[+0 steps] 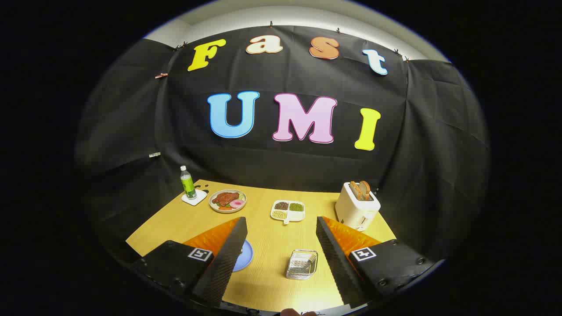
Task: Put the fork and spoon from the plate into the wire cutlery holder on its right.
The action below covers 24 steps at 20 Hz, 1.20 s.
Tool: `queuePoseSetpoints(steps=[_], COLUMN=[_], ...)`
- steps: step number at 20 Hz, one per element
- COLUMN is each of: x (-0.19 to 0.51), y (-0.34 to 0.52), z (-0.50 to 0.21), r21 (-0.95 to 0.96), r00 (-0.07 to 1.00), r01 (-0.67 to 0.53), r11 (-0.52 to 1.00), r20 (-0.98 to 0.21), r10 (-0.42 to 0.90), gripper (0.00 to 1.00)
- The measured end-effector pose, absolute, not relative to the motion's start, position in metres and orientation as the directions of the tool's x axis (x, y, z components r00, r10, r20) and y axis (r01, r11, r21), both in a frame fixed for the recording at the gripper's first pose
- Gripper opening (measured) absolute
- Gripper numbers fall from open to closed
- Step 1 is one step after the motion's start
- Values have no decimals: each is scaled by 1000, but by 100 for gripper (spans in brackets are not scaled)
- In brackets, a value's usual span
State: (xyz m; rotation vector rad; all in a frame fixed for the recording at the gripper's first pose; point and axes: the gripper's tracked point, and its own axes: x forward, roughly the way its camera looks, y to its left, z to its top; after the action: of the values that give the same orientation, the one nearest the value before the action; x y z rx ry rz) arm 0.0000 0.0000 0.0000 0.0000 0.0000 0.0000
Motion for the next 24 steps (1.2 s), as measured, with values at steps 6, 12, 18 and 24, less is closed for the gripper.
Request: queuePoseSetpoints(steps=[6, 12, 18, 24], x=[5, 17, 35, 47], y=[12, 8, 12, 25], z=[7, 10, 0, -20], r21=[-8, 10, 22, 38], r00=[999, 1000, 1000, 996], r01=[-27, -23, -25, -40], r11=[1000, 1000, 999, 998], r20=[19, 21, -17, -78], r10=[28, 23, 25, 43], gripper=[98, 98, 98, 98])
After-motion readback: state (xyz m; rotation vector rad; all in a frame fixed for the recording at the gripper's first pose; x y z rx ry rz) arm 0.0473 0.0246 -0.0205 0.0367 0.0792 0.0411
